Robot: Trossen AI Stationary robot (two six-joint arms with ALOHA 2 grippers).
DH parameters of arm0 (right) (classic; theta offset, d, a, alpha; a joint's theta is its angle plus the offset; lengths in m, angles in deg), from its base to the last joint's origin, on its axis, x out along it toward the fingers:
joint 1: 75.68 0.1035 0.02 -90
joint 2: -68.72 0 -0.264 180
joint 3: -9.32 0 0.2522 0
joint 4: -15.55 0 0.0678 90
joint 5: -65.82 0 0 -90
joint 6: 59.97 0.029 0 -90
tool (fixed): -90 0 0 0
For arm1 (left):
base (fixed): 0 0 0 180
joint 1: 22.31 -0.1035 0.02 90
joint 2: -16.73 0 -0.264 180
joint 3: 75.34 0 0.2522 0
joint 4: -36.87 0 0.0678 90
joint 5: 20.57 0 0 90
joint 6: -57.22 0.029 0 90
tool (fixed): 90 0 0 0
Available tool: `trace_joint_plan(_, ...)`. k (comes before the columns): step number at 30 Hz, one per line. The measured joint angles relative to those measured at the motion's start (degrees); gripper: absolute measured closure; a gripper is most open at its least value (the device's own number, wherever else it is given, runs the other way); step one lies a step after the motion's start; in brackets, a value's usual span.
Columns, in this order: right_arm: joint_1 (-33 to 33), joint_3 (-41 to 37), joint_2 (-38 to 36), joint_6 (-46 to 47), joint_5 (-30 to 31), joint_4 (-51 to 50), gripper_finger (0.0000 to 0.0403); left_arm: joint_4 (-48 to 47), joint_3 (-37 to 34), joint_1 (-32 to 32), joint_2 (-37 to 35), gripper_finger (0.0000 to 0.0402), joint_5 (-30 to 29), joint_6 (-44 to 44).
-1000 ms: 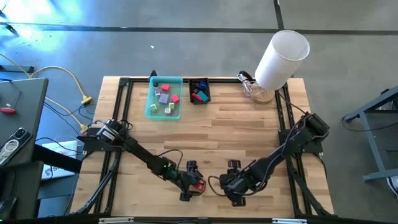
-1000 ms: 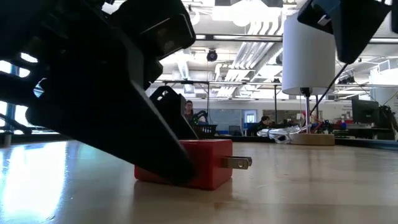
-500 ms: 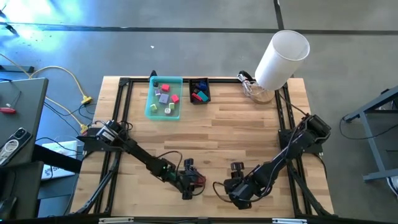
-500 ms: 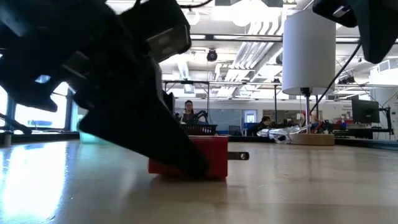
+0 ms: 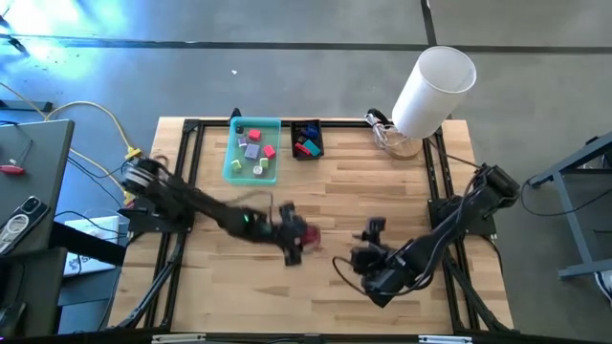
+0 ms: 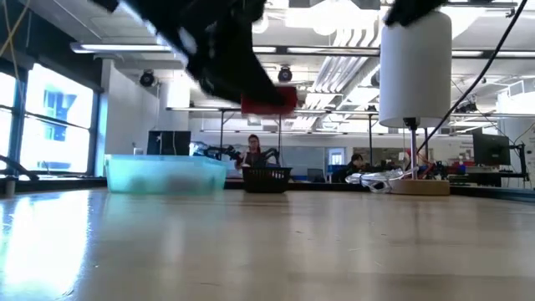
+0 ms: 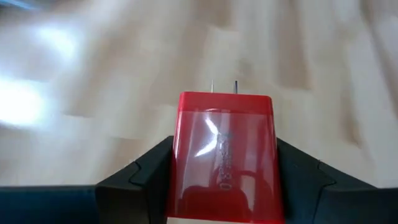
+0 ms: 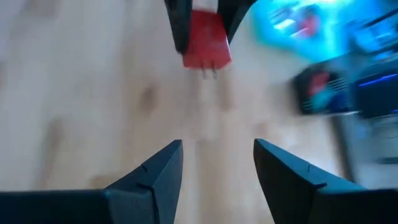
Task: Pick & Place Office items
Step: Put the red charger adapter into the green bin
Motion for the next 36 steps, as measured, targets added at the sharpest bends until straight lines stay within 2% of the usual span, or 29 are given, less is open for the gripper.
trace_joint_plan(6,-1.99,0.02,-4.58,-2.86,13.98,-0.23,0.0217,-13.68,0.07,-9.53,-14.91,0.0203,-7.62,-0.44)
trace_joint_plan(10,-4.24,0.05,-6.34,-4.12,17.02,-0.44,0.0217,-23.1,0.09,-17.6,-22.52,0.0203,-9.29,-2.1)
trace_joint_plan(13,-6.19,0.04,-6.52,-3.42,16.15,-0.81,0.0217,-28.92,0.07,-25.1,-25.28,0.0203,-8.49,-3.59)
trace_joint_plan(15,-7.16,-0.02,-6.52,-1.51,15.36,-1.41,0.0217,-33.19,0.04,-30.89,-25.77,0.0203,-5.51,-3.51)
trace_joint_plan(18,-8.91,-1.43,-6.52,2.02,13.51,-1.39,0.0217,-36.84,0.03,-39.37,-25.54,0.0203,4.49,-1.22)
trace_joint_plan(21,-10.17,-3.34,-6.52,4.79,13.1,-1.4,0.0217,-37.25,-0.74,-45.99,-25.17,0.0203,10.66,0.83)
trace_joint_plan(25,-11.09,-5.68,-6.52,8.19,12.59,-1.0,0.0217,-36.93,-2.17,-53.79,-25.17,0.0203,13.81,3.04)
trace_joint_plan(29,-11.64,-7.71,-6.52,11.03,11.16,0.74,0.0217,-36.73,-3.09,-60.02,-25.17,0.0203,19.97,5.29)
trace_joint_plan(36,-11.77,-11.35,-6.52,11.23,11.86,5.79,0.0217,-35.8,-3.3,-63.54,-25.17,0.0203,21.93,8.15)
